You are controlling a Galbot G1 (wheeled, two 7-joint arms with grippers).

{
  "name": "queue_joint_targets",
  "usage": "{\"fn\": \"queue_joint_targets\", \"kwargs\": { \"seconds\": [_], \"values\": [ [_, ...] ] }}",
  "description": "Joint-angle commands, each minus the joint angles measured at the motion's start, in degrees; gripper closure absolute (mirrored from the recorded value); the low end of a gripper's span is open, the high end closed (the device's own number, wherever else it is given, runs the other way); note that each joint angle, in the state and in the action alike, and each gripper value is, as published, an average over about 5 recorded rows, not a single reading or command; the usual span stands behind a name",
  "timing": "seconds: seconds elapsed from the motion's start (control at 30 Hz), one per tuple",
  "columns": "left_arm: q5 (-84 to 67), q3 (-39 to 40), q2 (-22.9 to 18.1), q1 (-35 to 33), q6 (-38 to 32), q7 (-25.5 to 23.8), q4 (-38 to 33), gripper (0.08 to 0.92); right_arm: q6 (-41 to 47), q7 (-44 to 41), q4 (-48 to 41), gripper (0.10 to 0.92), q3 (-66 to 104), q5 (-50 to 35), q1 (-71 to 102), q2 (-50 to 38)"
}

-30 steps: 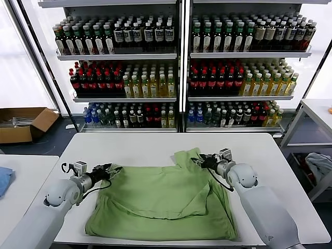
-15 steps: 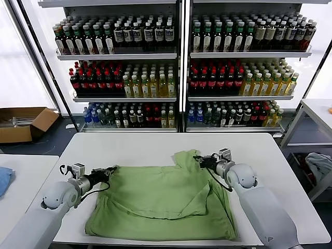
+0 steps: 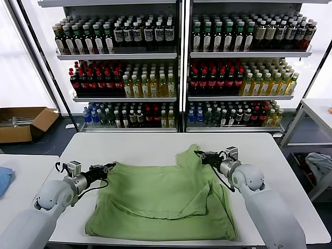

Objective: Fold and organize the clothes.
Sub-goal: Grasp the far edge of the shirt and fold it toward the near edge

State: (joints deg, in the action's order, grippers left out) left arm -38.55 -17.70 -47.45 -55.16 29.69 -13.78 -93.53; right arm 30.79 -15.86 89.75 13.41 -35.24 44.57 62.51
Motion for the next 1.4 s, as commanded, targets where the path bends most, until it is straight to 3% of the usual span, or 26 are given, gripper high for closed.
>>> {"fn": "queue_joint_targets", "kwargs": {
  "seconds": [0.03, 0.47, 0.83, 1.23, 1.4],
  "values": [
    [-1.06, -6.87, 1.41, -8.83, 0.44, 1.34, -10.15, 0.909, -0.34, 0.46, 12.98, 0.919, 7.36, -4.42, 11.2, -3.61],
    [-1.07, -15.15, 1.65, -24.01, 1.46, 4.04, -21.43, 0.909, -1.2, -0.59, 27.05, 0.919, 20.47, -4.79, 32.33, -5.77],
    [2.41, -20.88, 0.23, -35.08, 2.65, 4.53, -27.39, 0.909, -2.91, -1.71, 33.41, 0.919, 25.54, -3.01, 48.31, -5.8],
    [14.08, -23.21, -1.77, -41.47, 1.53, 1.03, -29.08, 0.909, -4.47, -0.61, 35.33, 0.919, 26.1, 0.85, 55.89, -3.46],
    [14.37, -25.48, -1.4, -42.44, 1.72, 1.11, -30.39, 0.875, -6.99, 0.04, 34.15, 0.845, 28.15, 0.39, 52.65, -3.22]
  ]
}}
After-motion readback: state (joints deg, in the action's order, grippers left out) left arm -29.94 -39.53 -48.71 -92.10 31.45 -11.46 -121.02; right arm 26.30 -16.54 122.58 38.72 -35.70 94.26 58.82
